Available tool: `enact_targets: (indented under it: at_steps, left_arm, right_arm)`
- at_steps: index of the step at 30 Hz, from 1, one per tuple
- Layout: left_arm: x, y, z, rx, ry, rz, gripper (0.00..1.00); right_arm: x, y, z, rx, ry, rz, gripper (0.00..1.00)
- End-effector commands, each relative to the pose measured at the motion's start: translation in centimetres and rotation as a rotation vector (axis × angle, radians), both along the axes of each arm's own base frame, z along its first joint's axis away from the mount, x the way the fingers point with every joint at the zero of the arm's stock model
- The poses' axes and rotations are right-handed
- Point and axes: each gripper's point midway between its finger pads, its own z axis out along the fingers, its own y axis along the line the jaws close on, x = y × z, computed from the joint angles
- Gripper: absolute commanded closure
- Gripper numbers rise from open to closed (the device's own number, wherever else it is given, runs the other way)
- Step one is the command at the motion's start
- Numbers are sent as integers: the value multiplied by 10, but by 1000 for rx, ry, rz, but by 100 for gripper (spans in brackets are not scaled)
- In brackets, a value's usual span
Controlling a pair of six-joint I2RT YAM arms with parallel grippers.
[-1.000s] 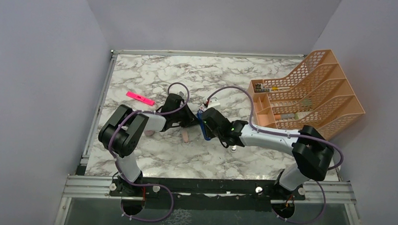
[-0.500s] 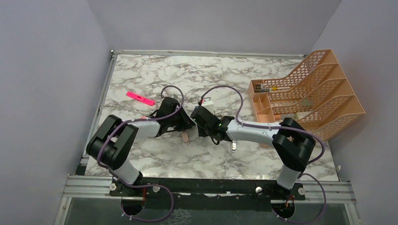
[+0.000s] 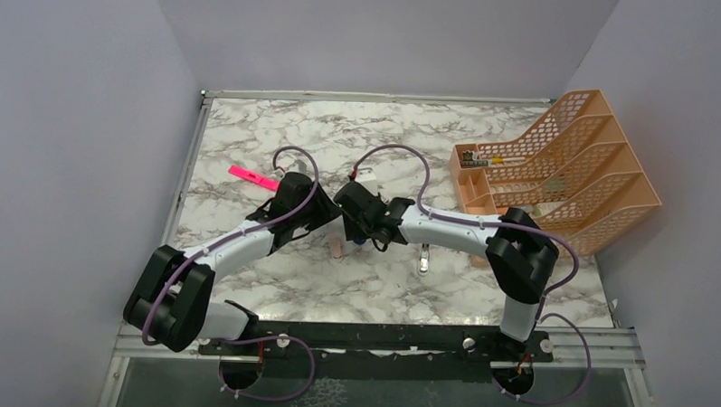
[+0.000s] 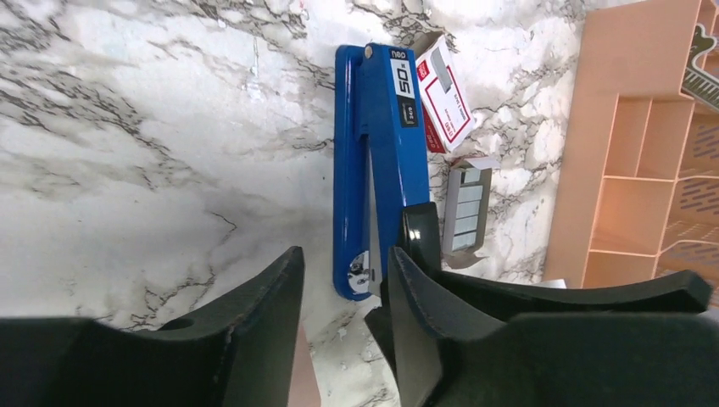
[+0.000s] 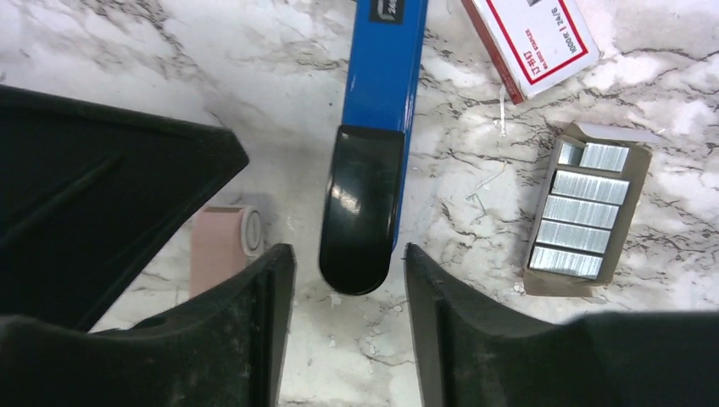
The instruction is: Load the staples into the stapler
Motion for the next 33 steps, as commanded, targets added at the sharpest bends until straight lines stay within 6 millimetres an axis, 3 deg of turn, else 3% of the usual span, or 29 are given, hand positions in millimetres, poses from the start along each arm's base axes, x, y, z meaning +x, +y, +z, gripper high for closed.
enact_targets:
  at_steps: [1, 4, 7, 14, 18, 21, 27, 33]
  left_arm:
    - [6, 4, 22, 52, -50, -15, 52]
    - [1, 0, 33, 65, -39, -76, 47]
    - [-3, -5, 49, 52, -78, -131, 43]
    - [-22, -35, 63, -7, -113, -287, 42]
    - [-36, -65, 54, -30, -106, -361, 41]
    - [-46, -87, 49, -68, -100, -413, 41]
    - [-65, -122, 37, -81, -76, -488, 42]
    - [-88, -149, 15, -92, -25, -570, 47]
  right_arm:
    - [4, 7, 43, 53, -12, -1, 40]
    - [8, 1, 74, 84, -54, -9, 33]
    - [11, -19, 91, 103, -78, -44, 32]
    - [18, -105, 98, 65, -80, -222, 32]
    - [17, -143, 90, 59, -58, -278, 32]
    - [15, -157, 80, 57, -31, -285, 30]
    - [5, -166, 49, 21, 62, -304, 33]
    - [-4, -167, 24, 2, 120, -287, 43]
